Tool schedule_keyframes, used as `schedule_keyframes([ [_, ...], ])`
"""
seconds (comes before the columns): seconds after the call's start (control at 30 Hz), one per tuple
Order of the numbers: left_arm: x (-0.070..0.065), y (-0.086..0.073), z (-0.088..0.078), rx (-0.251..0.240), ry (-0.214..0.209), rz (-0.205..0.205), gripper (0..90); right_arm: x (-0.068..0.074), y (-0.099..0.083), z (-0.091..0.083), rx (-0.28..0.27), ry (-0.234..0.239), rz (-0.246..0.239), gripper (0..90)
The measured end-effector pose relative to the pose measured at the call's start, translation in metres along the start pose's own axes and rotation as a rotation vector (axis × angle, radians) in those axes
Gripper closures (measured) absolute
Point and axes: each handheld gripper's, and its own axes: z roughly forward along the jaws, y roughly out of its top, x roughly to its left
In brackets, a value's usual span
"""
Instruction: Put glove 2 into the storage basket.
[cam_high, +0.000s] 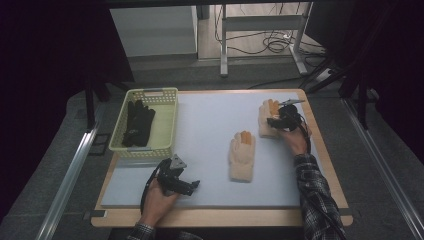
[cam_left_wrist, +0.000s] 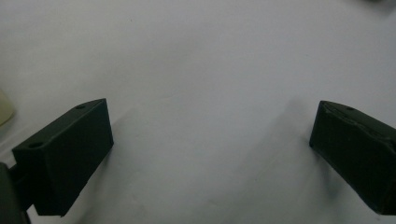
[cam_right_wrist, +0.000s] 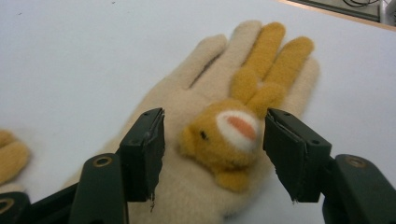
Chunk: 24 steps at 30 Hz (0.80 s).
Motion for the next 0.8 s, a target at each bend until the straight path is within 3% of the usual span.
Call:
schedule_keyframes([
  [0.2,0.0,0.0,0.0,0.0,0.0,0.0,0.0,-0.004,0.0,0.011,0.017,-0.016,0.003,38.7],
  [0.4,0.0,0.0,0.0,0.0,0.0,0.0,0.0,-0.002,-0.002,0.015,0.03,-0.023,0.024,56.8],
  [0.57,0.0,0.0,0.0,0.0,0.0,0.0,0.0,0.0,-0.001,0.011,0.04,-0.016,0.024,60.7],
  [0.8,0.0,0.0,0.0,0.0,0.0,-0.001,0.0,0.001,0.001,-0.011,-0.01,0.037,0.061,60.8],
])
